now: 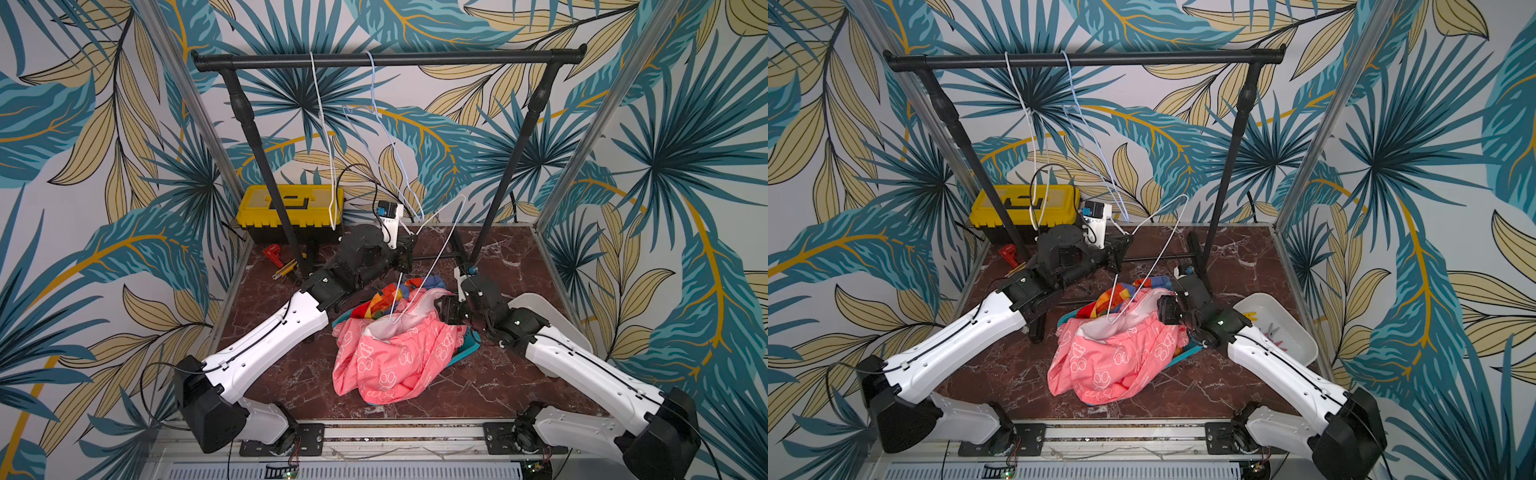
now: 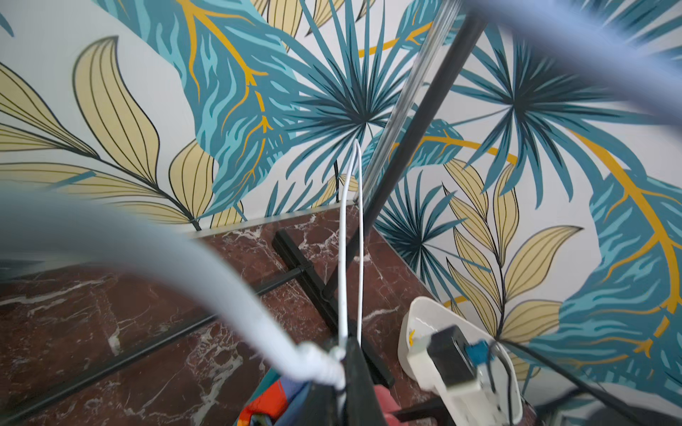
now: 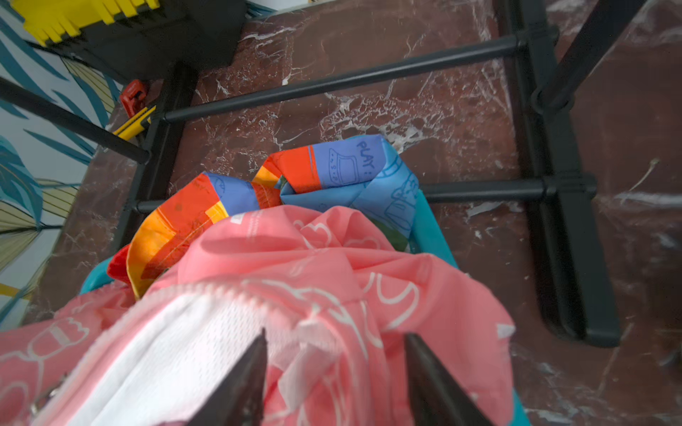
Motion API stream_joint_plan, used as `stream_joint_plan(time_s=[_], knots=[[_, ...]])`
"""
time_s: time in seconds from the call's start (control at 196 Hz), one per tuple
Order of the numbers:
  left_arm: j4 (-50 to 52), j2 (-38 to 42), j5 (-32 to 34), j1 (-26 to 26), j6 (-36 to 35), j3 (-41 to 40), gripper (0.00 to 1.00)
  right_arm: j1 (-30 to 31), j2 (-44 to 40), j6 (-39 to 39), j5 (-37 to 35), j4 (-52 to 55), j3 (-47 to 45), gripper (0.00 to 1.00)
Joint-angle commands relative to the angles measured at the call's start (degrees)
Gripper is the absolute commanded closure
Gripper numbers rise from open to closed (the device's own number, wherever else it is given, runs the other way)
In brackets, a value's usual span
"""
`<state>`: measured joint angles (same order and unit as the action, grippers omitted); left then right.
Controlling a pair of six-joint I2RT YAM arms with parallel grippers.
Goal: Remove the clothespins securing jackets to the hanger
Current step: Remove the jacket from the hanger, then place the hanger on the clothesline.
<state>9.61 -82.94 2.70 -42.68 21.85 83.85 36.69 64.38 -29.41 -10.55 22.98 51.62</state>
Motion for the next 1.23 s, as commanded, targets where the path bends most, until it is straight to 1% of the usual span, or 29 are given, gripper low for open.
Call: stream_joint_plan(time_s=[0.0,0.112,0.123,0.204,0.271,0.383,0.45,0.567,0.664,0.731,0.828,0.889,0.991,1.073,1.129,1.181,1.221], knots=[[-4.14,-2.6,4.37,-0.04,-2.4,7.52,1.0,2.8,-4.48,2.65,-9.08,2.07,-0.68,0.3],[-4.08,-5.66,5.97,-0.12,-1.79,11.13,1.0,8.94,-8.1,5.73,-19.16,4.69,1.11,0.28],[-4.11,-5.83,6.06,-0.13,-1.74,11.28,1.0,10.51,-8.41,6.04,-19.93,4.7,1.18,0.28],[-4.1,-6.47,6.73,-0.38,-0.88,11.86,1.0,15.96,-9.88,9.18,-23.63,3.33,1.82,0.27],[-4.04,-6.3,7.69,-0.8,-0.58,11.53,1.0,19.44,-9.02,10.78,-26.11,2.24,3.33,0.26],[-4.01,-5.75,8.91,-1.53,-0.67,10.69,1.0,24.8,-4.86,14.88,-30.12,-2.0,6.76,0.26],[-3.99,-5.44,8.62,-1.83,-0.45,10.13,1.0,26.17,-0.9,15.87,-31.27,-2.59,10.39,0.25],[-4.06,-4.46,9.09,-2.43,-0.6,8.98,1.0,26.42,5.97,15.89,-32.6,-3.68,15.51,0.25],[-3.99,-3.41,9.68,-2.76,-1.09,7.96,1.0,26.42,8.99,15.18,-34.11,-5.06,17.55,0.26],[-3.96,-2.79,10.12,-2.79,-1.26,7.4,1.0,26.43,10.07,15.01,-34.43,-6.41,18.14,0.29],[-3.99,-1.9,9.96,-2.85,-0.86,6.63,1.0,26.46,12.42,14.3,-36.87,-6.12,19.82,0.37],[-3.96,-1.46,10.11,-2.83,-0.78,6.34,1.0,26.44,13.48,14.07,-37.67,-6.11,20.55,0.45],[-3.91,-1.38,10.48,-2.8,-1.02,5.82,1.0,26.42,14.23,13.77,-37.24,-6.29,21.11,0.61],[-3.98,-1.31,9.97,-2.77,-0.76,5.36,1.0,26.45,14.45,13.76,-36.2,-6.08,21.41,0.77],[-3.98,-1.28,10.15,-2.83,-0.76,4.97,1.0,26.5,14.43,13.44,-35.81,-5.41,21.77,0.9],[-4.03,-1.3,10.39,-2.85,-0.82,4.75,1.0,26.58,14.01,13.26,-35.78,-4.7,21.86,1.0],[-4.05,-1.26,10.19,-2.77,-1.01,4.61,0.97,26.59,13.57,13.05,-35.69,-3.99,21.76,1.0]])
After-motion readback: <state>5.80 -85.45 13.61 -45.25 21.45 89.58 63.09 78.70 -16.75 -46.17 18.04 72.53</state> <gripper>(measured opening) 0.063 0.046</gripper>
